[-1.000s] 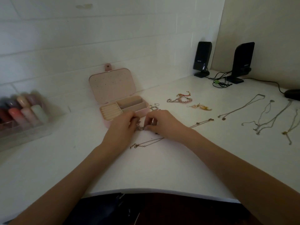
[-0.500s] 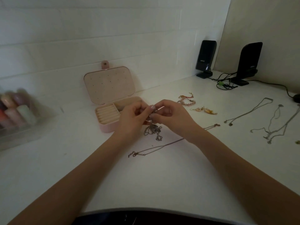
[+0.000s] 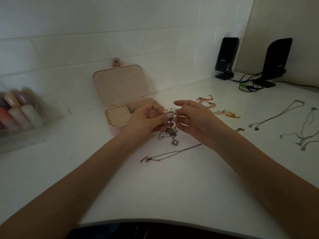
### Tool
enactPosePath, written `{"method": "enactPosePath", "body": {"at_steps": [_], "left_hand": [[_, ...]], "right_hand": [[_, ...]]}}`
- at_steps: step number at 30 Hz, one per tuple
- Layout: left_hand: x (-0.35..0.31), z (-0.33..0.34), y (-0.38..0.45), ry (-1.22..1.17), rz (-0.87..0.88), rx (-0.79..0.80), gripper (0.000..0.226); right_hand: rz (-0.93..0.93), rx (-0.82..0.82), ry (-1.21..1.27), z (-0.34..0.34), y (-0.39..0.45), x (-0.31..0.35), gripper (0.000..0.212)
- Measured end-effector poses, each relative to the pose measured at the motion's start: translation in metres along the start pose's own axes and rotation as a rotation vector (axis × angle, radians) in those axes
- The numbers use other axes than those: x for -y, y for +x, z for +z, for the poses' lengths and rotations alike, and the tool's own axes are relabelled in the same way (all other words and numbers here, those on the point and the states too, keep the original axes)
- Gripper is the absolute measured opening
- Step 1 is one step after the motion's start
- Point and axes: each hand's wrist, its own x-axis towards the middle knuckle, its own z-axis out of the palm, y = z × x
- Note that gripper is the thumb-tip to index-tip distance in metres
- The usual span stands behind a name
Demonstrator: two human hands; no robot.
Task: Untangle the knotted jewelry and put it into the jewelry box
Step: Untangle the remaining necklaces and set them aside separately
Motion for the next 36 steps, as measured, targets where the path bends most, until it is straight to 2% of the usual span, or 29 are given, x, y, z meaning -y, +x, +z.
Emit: {"method": "enactPosePath", "body": {"at_steps": [5,8,11,15,18,23,25,30,34,36], "left_hand": [[-0.006,-0.004,-0.002,0.019,-0.077,0.053,0.014],[-0.007,-0.007,0.000,-0.087,-0.134,0.079,0.015],[-0.007,-0.011,0.001,-0.163,-0.129,0.097,0.020],[-0.003,-0.012,0.003,-0.150,-0.063,0.086,0.030],[-0.003,-0.012,0.004,-0.121,-0.038,0.075,0.031],[-0.003,-0.013,0.003,-0.100,-0.025,0.068,0.031],[-0.003,-0.013,0.002,-0.043,-0.024,0.093,0.028],[-0.002,-0.010,0.001,-0.006,-0.032,0.100,0.024],[-0.003,-0.011,0.001,-0.023,-0.059,0.122,0.025],[-0.003,-0.014,0.002,-0.019,-0.087,0.139,0.026]], "right_hand": [[0.091,-0.016,0.261,-0.007,0.001,0.010,0.024],[0.076,-0.040,0.250,-0.013,0.002,0.012,0.017],[0.000,-0.096,0.001,-0.016,0.005,0.009,0.015],[-0.200,-0.195,-0.674,-0.015,0.004,0.002,0.017],[-0.355,-0.164,-0.871,-0.011,0.004,-0.005,0.015],[-0.517,-0.004,-0.782,-0.005,-0.002,-0.001,0.016],[-0.513,0.016,-0.773,-0.005,-0.002,-0.002,0.014],[-0.420,-0.053,-0.779,-0.009,0.002,-0.004,0.014],[-0.406,-0.017,-0.751,-0.011,0.003,-0.002,0.013],[-0.425,0.016,-0.813,-0.011,0.002,0.000,0.009]]}}
